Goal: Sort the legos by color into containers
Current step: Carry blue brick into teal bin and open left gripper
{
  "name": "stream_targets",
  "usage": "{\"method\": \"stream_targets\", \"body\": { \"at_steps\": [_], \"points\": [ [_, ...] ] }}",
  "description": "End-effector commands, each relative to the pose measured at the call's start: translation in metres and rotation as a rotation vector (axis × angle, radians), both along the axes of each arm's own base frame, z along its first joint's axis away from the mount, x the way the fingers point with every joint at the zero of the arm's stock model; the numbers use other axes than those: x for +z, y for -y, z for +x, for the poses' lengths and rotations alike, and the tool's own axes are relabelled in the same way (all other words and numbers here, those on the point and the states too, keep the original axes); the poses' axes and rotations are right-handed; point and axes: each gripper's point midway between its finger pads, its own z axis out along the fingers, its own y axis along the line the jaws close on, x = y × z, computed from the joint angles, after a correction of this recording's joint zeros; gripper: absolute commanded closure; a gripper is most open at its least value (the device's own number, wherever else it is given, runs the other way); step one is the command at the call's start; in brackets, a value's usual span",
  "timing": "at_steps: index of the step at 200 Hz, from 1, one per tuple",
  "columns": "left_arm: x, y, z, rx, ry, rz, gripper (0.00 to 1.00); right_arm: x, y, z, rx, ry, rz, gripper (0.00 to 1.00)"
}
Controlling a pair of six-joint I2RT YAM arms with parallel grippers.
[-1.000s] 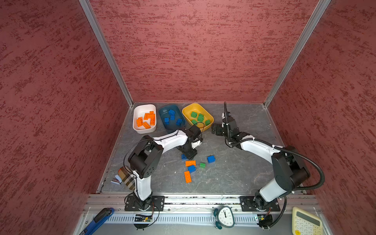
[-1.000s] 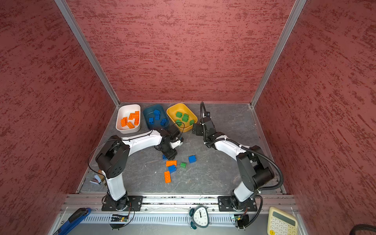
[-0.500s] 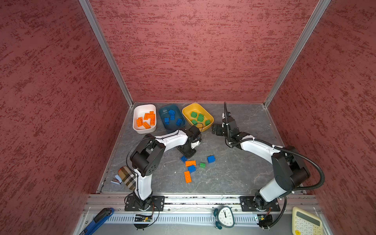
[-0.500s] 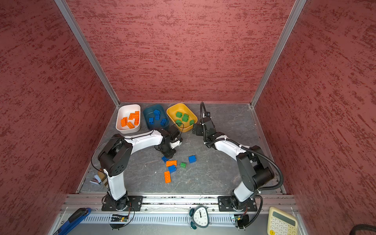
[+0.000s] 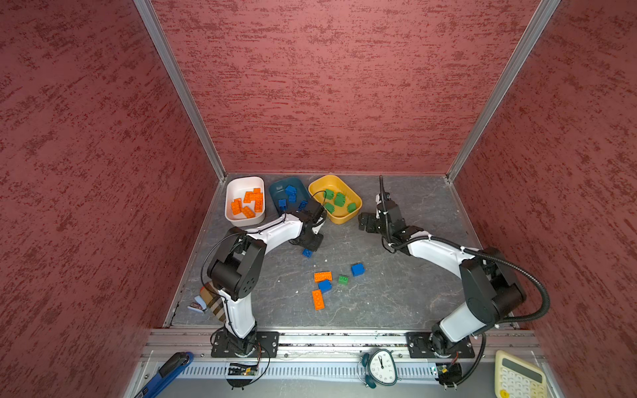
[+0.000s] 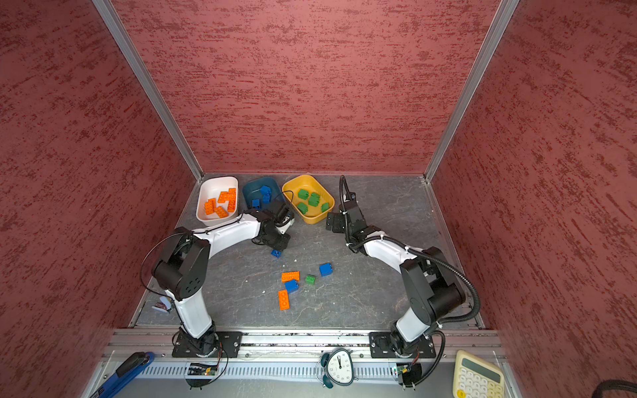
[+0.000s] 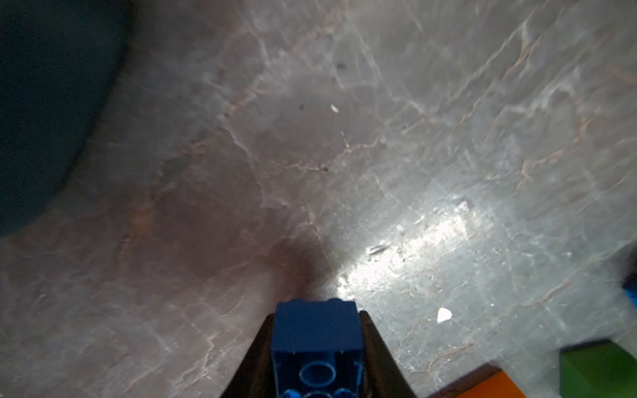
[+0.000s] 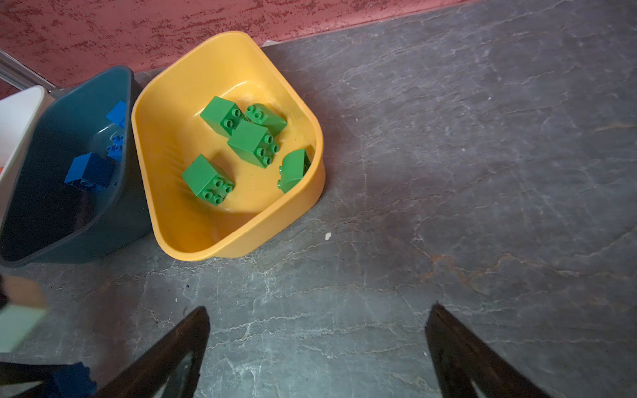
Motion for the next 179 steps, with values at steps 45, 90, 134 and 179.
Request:
{"method": "stream_targets", "body": {
  "at_steps": [45,90,134,179],
  "points": [
    [0.060,-0.022,0.060,0.262,0.190,-0.232,0.89,0.013,-0.003,-0.006,0.010,0.040,0.046,0.01],
    [0.098,-0.038,0.108,0.388,0.326,-0.273,0.89,0.006,-0.003,-0.012,0.021,0.008,0.046,0.01],
    [0.121,-0.066,0.156,0.553,0.431,-0.308,0.89,0.002,-0.002,-0.018,0.024,-0.011,0.047,0.01],
    [0.110,-0.104,0.197,0.726,0.392,-0.375,0.89,-0.008,0.000,-0.027,0.037,-0.062,0.030,0.01]
  ]
}}
